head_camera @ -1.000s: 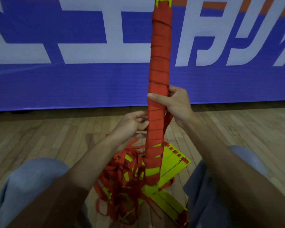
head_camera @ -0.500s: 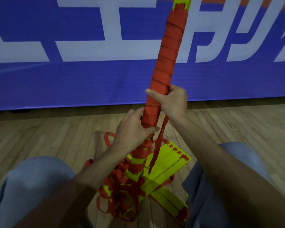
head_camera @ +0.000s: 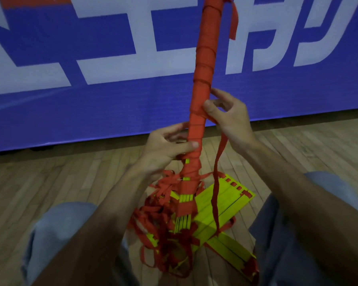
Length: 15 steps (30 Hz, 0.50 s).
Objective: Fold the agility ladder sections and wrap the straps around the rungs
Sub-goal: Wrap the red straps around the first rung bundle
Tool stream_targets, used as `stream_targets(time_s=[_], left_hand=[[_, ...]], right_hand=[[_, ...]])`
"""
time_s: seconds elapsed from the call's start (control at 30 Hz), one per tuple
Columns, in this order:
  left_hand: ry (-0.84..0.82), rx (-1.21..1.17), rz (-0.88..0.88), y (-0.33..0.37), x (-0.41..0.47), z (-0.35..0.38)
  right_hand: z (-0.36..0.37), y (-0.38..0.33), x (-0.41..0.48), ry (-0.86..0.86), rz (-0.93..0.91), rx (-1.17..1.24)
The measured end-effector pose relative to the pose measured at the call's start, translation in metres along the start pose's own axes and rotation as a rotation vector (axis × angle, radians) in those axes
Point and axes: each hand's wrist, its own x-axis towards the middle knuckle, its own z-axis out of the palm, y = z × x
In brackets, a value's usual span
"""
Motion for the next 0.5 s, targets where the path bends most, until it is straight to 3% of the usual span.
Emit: stream_targets(time_s=[0.17,0.23,0.37,0.5], left_hand=[[-0.177,-0.099,-0.036,-0.004,0.0,-0.001],[-0.225,-0.111,-0.078,-0.006,0.0,0.0],[-0.261,-0.087,-0.149,-0.006,0.001,0.007],[-0.067,0.094,-0.14,-0.008,0.002,0.017]], right_hand=[[-0.003,-0.003,-0.003,-0.23,0.09,0.168],[-0.005,-0.002,-0.004,-0.246,0.138,0.207],[0.001,-0.001,-0.005,-0.119,0.129,0.162],[0.007,0.005,-0.002,0.025,0.145,0.11]])
